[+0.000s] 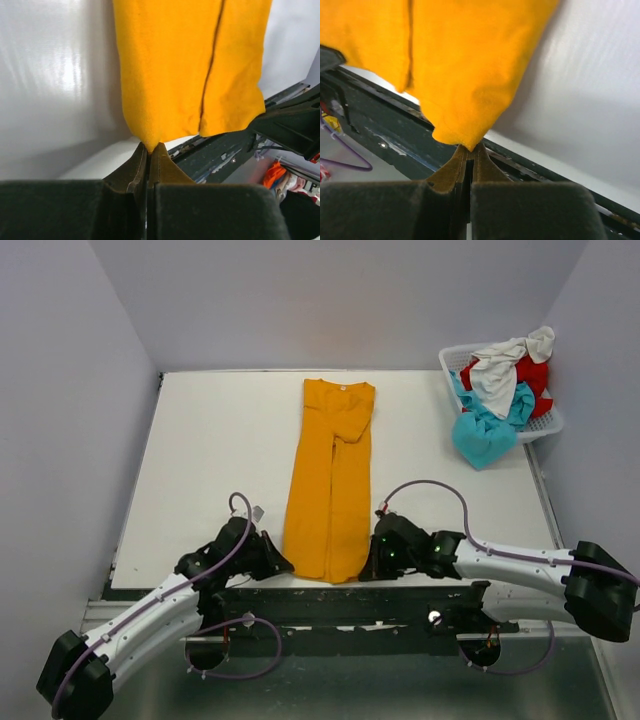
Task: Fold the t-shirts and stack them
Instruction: Fold the folded rectangular tshirt in 1/3 of the way, then grab one side of the 2/3 rectangular tshirt with both arms, then fold the long partially folded tshirt into a neat square, then put the neatly folded tshirt into the corner of the board with the left arm
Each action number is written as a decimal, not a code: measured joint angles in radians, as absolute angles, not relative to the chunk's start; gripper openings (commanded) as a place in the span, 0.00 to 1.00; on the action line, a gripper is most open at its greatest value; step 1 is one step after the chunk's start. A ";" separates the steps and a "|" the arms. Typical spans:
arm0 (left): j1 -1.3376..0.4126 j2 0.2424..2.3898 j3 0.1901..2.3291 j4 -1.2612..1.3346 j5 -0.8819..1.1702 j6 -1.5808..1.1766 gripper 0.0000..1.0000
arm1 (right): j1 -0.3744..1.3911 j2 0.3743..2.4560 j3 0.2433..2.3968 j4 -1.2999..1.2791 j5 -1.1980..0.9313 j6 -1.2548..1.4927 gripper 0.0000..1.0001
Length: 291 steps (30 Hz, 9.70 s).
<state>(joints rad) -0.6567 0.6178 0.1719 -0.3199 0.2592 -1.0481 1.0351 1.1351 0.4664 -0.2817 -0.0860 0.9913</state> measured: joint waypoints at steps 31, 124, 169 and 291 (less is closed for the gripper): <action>-0.380 1.611 1.248 -0.410 0.205 -0.775 0.00 | 0.575 1.605 1.043 -0.102 0.226 0.647 0.01; -0.564 1.225 0.440 -0.247 0.337 -0.932 0.00 | 0.613 1.067 0.386 -0.268 -0.236 0.838 0.01; -0.319 1.671 1.378 -0.367 0.498 -0.746 0.00 | 0.343 1.473 1.062 -0.070 0.068 0.683 0.01; -0.455 1.935 1.246 -0.402 0.355 -0.736 0.00 | 0.371 1.005 0.640 -0.211 -0.094 0.657 1.00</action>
